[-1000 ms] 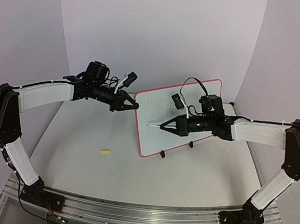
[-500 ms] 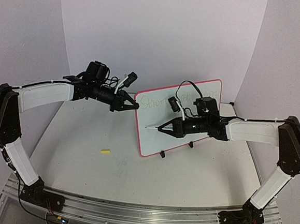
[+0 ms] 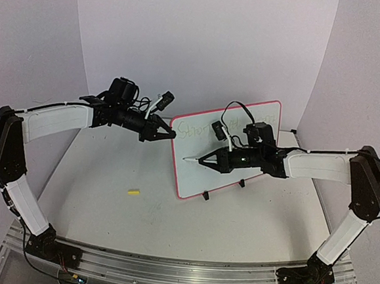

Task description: Write a sentence on the whiteboard

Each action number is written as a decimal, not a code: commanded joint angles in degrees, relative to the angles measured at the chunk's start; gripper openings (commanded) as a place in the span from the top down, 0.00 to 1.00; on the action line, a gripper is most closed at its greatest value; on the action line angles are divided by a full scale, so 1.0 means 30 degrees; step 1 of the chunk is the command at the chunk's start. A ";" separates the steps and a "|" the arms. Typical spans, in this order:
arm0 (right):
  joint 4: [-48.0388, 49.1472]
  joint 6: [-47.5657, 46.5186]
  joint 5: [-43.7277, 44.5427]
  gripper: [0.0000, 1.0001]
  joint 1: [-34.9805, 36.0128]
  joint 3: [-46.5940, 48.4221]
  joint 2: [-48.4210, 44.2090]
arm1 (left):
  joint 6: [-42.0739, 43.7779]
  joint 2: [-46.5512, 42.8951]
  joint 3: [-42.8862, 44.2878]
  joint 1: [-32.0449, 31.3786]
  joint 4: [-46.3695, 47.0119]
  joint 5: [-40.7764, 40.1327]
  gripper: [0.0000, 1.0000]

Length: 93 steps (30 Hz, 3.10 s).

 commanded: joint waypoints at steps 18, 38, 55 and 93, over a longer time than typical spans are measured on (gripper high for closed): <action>-0.0271 -0.0881 0.1958 1.00 0.0145 0.0346 0.0180 | 0.1086 -0.0390 0.0015 -0.0563 -0.1068 0.0348 1.00; -0.0794 -0.1330 0.3051 1.00 0.0144 0.0957 -0.1035 | 0.1130 -0.0533 0.0011 -0.0676 -0.1101 0.0293 1.00; -0.0286 -0.1028 0.3090 1.00 0.0143 0.0889 -0.1686 | 0.1160 -0.0646 0.0027 -0.0829 -0.1131 0.0238 1.00; -0.0350 -0.0844 0.3370 1.00 0.0160 -0.0435 -0.0299 | 0.1255 -0.0593 0.0029 -0.0854 -0.1197 0.0145 1.00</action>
